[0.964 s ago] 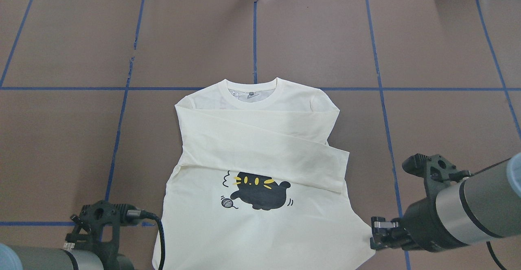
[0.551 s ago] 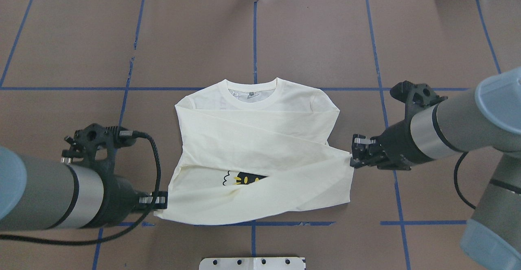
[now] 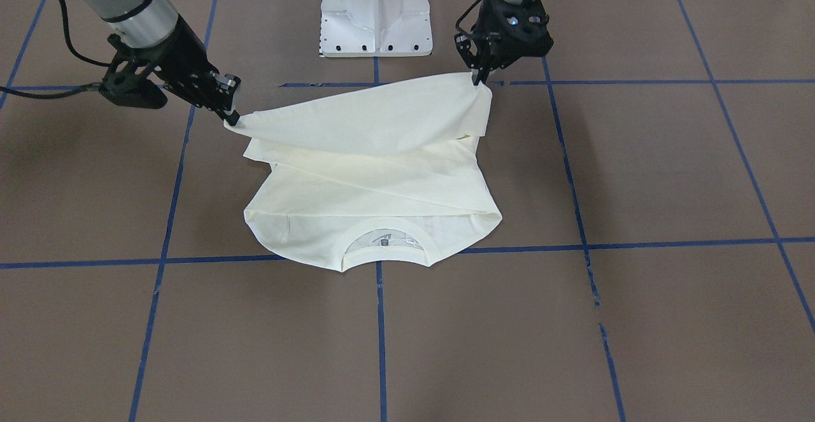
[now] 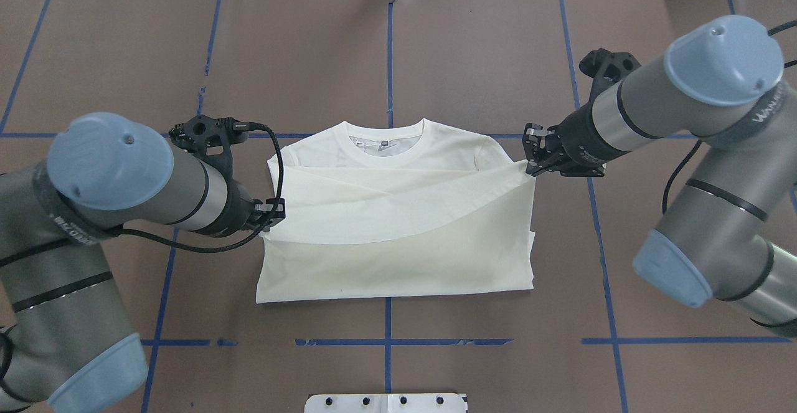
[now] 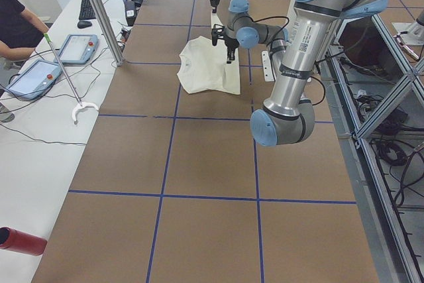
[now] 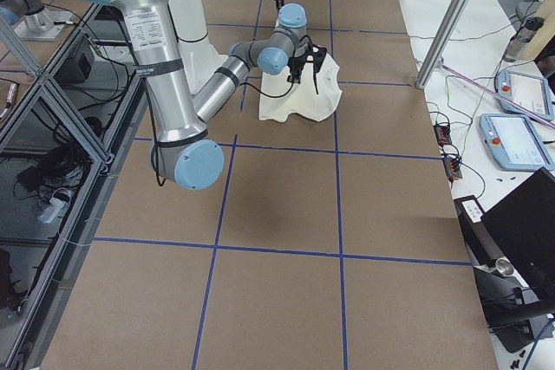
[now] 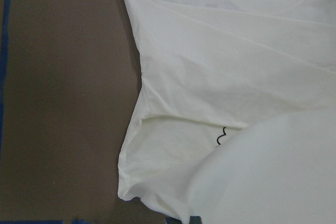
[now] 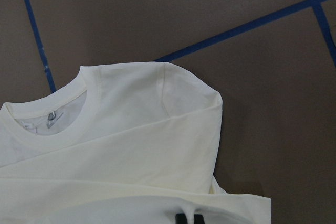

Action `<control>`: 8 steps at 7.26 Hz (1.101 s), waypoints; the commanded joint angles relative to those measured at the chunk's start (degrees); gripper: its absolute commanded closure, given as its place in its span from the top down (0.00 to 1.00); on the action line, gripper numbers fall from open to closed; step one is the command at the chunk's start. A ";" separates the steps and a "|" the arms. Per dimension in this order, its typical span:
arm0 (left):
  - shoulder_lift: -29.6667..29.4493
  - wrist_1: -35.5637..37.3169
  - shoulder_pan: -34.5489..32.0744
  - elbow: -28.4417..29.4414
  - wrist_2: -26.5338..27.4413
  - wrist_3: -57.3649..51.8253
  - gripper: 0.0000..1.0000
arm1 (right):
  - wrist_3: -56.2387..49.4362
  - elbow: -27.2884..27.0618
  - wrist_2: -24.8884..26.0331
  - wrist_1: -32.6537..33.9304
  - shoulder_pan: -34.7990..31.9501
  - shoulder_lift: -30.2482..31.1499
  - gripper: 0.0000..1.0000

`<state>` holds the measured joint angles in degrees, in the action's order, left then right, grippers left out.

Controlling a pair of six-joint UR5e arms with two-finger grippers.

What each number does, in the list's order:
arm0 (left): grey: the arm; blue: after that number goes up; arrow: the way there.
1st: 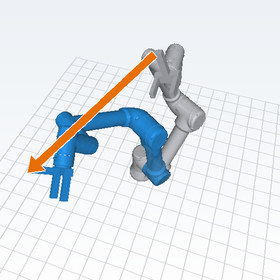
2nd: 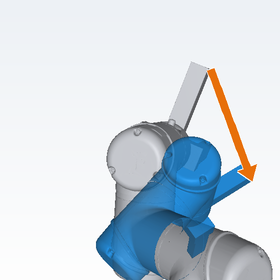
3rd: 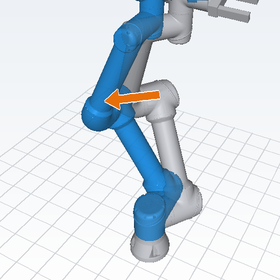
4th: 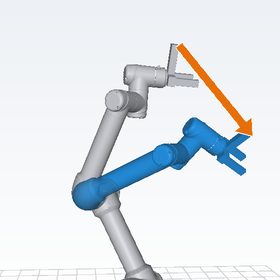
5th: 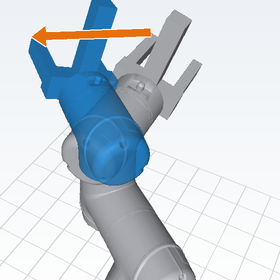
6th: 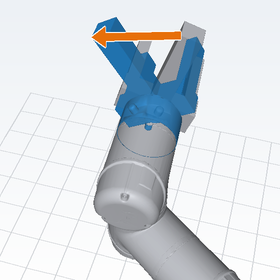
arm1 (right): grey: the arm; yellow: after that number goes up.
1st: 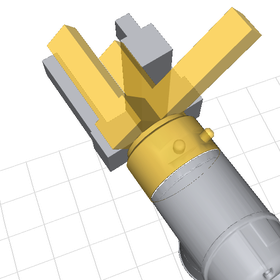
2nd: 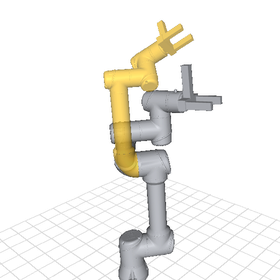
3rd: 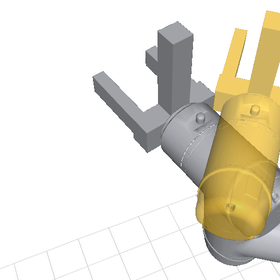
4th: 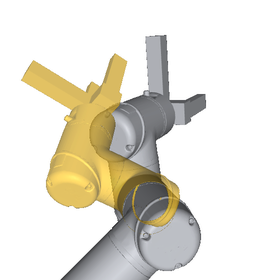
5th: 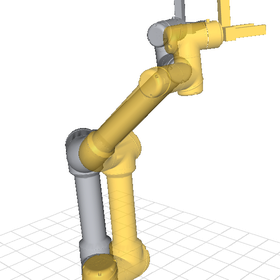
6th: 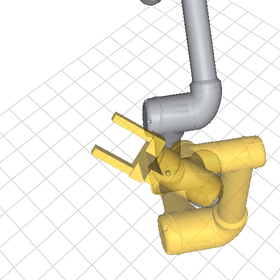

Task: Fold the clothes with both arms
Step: 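Lift the hem with both grippers and fold it toward the collar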

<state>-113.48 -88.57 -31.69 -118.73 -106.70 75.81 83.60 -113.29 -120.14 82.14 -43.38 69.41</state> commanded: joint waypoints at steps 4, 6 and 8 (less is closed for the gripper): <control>-5.26 -14.23 -7.42 19.03 0.00 -2.69 0.00 | -0.02 13.95 0.35 -6.97 -1.70 -5.77 0.00; -5.35 -16.11 -7.42 22.66 0.08 -2.77 0.00 | -0.10 16.51 0.26 -6.99 -2.40 -6.48 0.00; -5.35 -16.11 -7.51 23.63 1.05 -2.86 0.00 | -0.02 20.11 0.26 -7.08 -3.11 -7.89 0.00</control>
<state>-118.80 -104.51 -39.16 -95.93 -106.17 72.99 83.56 -95.40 -119.87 75.13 -46.04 62.25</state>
